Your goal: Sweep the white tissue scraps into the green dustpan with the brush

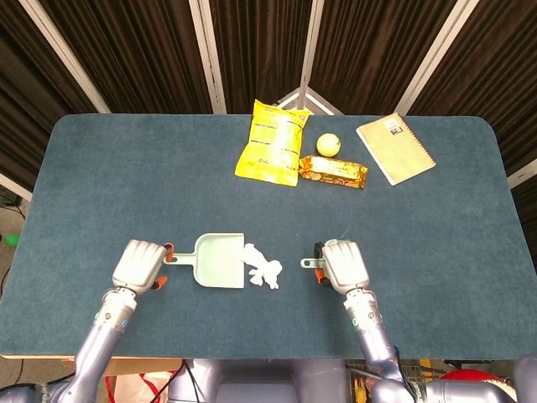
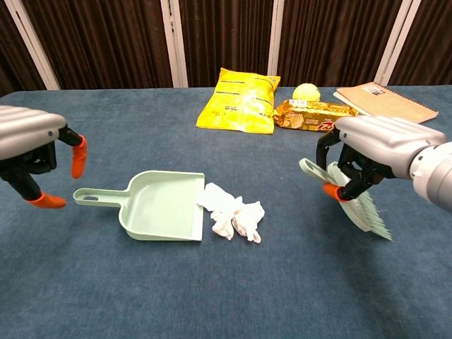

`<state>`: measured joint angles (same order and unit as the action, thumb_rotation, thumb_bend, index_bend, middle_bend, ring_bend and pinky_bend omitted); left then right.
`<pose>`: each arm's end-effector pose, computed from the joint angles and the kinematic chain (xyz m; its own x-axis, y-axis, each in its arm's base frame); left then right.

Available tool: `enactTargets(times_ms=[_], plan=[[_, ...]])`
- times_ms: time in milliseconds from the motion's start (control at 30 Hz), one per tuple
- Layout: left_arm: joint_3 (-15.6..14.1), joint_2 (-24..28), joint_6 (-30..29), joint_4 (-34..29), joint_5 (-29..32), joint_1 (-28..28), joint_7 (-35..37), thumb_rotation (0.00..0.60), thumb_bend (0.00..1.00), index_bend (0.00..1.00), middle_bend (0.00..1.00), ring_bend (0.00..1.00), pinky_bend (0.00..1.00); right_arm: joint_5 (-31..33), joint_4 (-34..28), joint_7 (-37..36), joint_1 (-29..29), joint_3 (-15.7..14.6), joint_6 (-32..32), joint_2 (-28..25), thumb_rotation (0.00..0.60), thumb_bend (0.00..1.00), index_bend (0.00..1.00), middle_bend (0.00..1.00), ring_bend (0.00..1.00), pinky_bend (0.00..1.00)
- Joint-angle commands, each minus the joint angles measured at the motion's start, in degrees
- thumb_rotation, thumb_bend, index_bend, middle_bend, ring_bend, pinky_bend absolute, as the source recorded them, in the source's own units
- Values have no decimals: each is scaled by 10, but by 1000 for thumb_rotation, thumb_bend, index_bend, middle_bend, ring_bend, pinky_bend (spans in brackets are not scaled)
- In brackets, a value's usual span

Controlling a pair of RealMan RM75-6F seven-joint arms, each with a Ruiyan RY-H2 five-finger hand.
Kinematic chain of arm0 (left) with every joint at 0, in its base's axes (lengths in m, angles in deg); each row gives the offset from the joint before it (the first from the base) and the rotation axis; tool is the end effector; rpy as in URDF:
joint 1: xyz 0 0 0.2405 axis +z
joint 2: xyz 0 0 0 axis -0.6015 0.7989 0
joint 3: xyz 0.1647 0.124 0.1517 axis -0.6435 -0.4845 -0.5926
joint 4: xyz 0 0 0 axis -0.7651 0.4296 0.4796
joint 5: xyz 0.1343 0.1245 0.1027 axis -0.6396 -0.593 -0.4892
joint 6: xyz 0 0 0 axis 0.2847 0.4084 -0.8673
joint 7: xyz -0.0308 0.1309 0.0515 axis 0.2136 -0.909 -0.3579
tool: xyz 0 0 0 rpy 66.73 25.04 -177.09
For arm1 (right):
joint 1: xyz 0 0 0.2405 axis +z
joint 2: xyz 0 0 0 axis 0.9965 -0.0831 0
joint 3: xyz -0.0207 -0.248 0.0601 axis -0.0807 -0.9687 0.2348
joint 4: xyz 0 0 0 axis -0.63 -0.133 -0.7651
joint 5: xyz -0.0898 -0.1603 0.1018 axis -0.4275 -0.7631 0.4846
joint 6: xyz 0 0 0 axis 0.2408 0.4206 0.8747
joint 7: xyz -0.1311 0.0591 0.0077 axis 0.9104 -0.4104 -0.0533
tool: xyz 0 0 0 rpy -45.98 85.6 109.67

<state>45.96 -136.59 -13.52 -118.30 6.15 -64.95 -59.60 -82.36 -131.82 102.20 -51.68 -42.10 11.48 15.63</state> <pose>-0.1621 0.2613 0.0207 0.6251 0.2402 0.7427 0.7793 -0.2456 -0.5765 -0.1341 -0.2741 -0.0116 0.4298 -0.2493 0.8678 -0.9000 -0.1958 0.3895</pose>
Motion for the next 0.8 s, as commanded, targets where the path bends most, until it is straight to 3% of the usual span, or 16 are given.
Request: enactTargets(times_ms=[33, 233, 500, 800], plan=[[8, -27, -17, 7, 40, -18, -22, 600, 302, 451, 1000, 1000, 1000, 1, 0, -3, 1, -1, 1, -1, 600, 428, 738, 900, 923, 876], [19, -49, -40, 13, 81, -39, -40, 600, 347, 374, 1000, 1000, 1000, 0, 0, -8, 3, -2, 1, -5, 600, 428, 738, 900, 923, 876], [35, -64, -60, 15, 152, -65, -56, 600, 426, 381, 1000, 1000, 1000, -2, -10, -10, 2, -6, -5, -11, 600, 429, 738, 899, 923, 876], [49, -89, -77, 35, 234, -95, -70, 600, 436, 383, 1000, 1000, 1000, 1, -10, -15, 2, -9, -4, -15, 600, 428, 738, 899, 922, 876]])
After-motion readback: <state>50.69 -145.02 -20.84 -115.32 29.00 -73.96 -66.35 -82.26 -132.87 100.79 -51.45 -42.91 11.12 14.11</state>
